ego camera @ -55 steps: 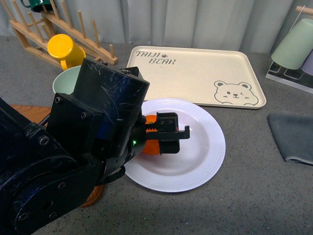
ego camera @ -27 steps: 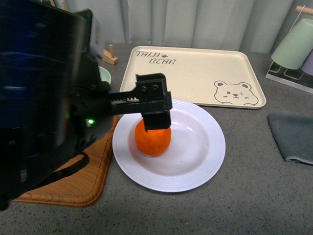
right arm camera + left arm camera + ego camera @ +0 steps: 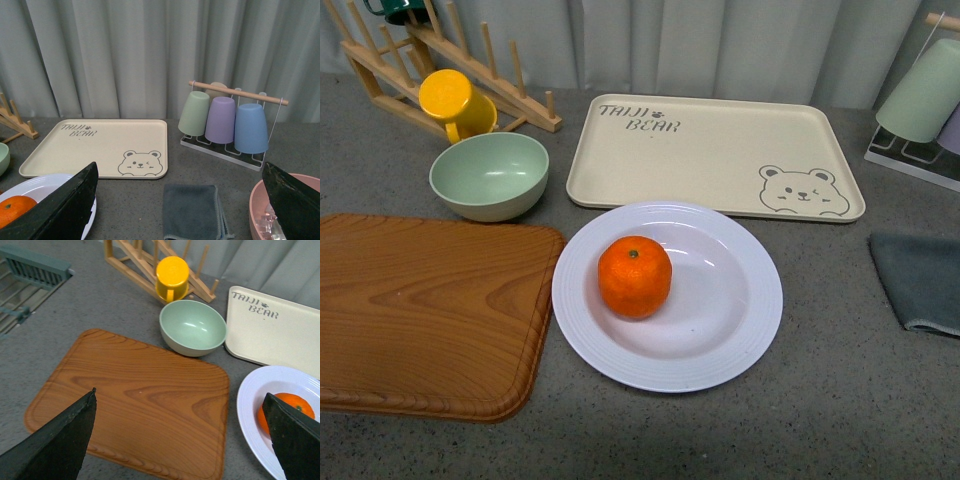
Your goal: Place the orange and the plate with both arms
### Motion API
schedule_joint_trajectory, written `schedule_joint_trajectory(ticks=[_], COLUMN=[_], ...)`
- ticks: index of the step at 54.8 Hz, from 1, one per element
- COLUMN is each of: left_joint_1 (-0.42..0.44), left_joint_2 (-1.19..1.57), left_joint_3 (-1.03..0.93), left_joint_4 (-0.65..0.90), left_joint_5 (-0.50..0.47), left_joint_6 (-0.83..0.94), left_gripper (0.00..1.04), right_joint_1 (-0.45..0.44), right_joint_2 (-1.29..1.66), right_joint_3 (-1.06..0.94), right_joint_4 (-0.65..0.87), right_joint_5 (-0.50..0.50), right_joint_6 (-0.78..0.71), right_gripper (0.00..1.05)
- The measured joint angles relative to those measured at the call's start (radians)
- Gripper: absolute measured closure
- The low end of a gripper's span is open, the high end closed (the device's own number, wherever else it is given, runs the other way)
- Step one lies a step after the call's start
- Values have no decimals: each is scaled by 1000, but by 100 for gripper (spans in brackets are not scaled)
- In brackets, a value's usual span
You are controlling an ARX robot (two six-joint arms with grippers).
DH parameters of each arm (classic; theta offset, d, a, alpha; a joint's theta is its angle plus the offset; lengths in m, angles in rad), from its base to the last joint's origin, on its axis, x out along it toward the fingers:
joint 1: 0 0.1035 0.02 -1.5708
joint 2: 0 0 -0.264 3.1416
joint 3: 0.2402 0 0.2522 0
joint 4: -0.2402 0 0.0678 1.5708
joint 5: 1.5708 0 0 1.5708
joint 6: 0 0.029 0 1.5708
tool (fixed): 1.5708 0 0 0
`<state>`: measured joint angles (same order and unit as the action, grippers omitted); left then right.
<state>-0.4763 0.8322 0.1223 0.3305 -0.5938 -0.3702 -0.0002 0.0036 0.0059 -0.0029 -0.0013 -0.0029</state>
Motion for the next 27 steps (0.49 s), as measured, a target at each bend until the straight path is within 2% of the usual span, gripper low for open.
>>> schedule_joint_trajectory(ticks=[5, 12, 13, 16, 19, 22, 27], left_joint_1=[19, 23, 30, 80, 118, 164, 212], left_joint_2=[-245, -284, -290, -328, -370, -433, -482], left_joint_3=[-28, -30, -37, -101, -104, -104, -104], left_joint_4=[-193, -207, -184, -14, 66, 66, 21], left_joint_5=[-38, -40, -16, 139, 229, 296, 342], left_joint_6=[-2, -5, 12, 108, 203, 273, 319], left_gripper=[6, 6, 8, 18, 27, 38, 53], right_joint_1=[0, 0, 0, 0, 0, 0, 0], right_joint_2=[0, 0, 0, 0, 0, 0, 0], right_joint_3=[0, 0, 0, 0, 0, 0, 0], right_joint_4=[0, 0, 0, 0, 0, 0, 0], right_joint_5=[0, 0, 0, 0, 1, 0, 2], right_joint_6=[0, 0, 0, 0, 0, 0, 0], right_gripper=[9, 9, 9, 9, 9, 9, 9])
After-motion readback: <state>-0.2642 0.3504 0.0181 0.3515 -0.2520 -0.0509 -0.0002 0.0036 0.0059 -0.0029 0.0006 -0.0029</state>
